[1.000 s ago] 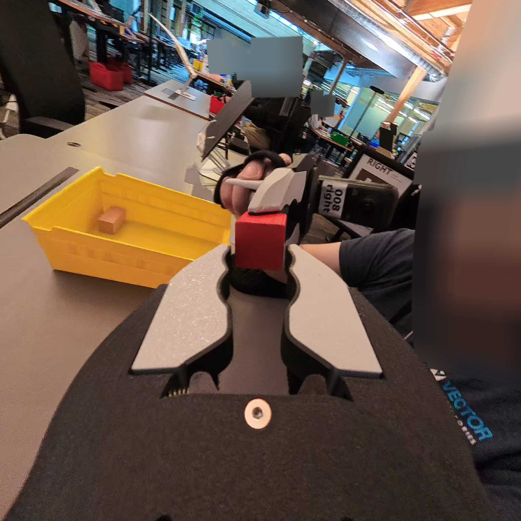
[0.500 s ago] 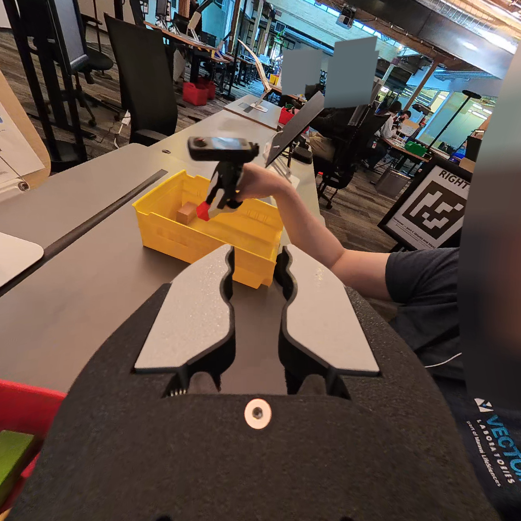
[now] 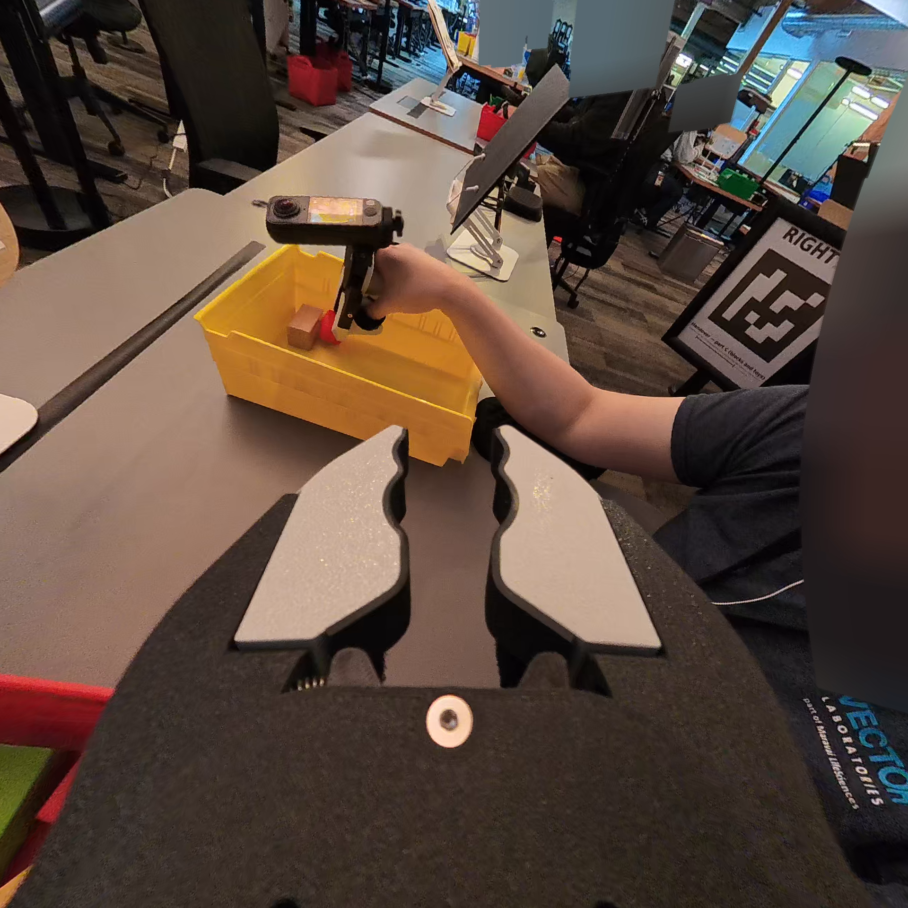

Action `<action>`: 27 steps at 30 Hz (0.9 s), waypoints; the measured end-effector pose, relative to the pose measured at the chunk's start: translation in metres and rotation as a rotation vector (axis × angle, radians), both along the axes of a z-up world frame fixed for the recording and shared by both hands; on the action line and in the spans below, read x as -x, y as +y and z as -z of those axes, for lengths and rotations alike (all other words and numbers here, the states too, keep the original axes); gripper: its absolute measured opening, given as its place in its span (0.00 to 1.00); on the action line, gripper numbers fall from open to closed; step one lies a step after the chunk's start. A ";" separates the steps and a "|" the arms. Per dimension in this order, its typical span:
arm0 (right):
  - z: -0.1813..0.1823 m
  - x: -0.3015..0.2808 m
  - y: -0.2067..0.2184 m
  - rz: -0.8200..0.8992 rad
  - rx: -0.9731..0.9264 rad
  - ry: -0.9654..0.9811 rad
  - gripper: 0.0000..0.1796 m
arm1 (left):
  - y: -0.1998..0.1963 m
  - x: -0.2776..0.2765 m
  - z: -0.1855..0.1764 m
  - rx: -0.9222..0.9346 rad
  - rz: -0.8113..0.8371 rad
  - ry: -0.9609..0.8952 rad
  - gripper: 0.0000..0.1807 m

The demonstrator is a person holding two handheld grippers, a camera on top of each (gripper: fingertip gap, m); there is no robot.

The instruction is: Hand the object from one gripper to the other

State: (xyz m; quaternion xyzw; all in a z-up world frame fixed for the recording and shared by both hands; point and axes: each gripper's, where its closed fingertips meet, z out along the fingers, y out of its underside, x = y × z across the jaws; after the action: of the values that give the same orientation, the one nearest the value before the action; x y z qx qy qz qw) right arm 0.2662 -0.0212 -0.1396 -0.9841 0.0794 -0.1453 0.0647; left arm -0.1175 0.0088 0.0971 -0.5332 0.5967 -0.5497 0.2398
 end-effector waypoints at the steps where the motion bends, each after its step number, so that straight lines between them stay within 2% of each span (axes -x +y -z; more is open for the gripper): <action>1: 0.002 0.000 0.000 0.004 0.003 0.005 0.19 | -0.001 0.000 0.001 -0.004 0.002 0.004 0.17; 22: 0.003 0.002 0.005 0.071 -0.038 0.071 0.20 | -0.007 -0.003 0.007 -0.033 0.019 0.049 0.17; 25: -0.005 0.005 0.007 0.055 -0.055 0.058 0.21 | 0.002 0.005 0.009 -0.066 -0.018 0.069 0.18; 27: -0.014 0.009 0.008 0.036 -0.077 0.055 0.22 | 0.022 0.016 0.021 -0.128 -0.102 0.142 0.18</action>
State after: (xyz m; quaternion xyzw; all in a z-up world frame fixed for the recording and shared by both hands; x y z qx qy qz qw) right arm 0.2570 -0.0128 -0.1252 -0.9829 0.1042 -0.1160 0.0976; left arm -0.1337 0.0311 0.0763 -0.5842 0.6179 -0.4585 0.2583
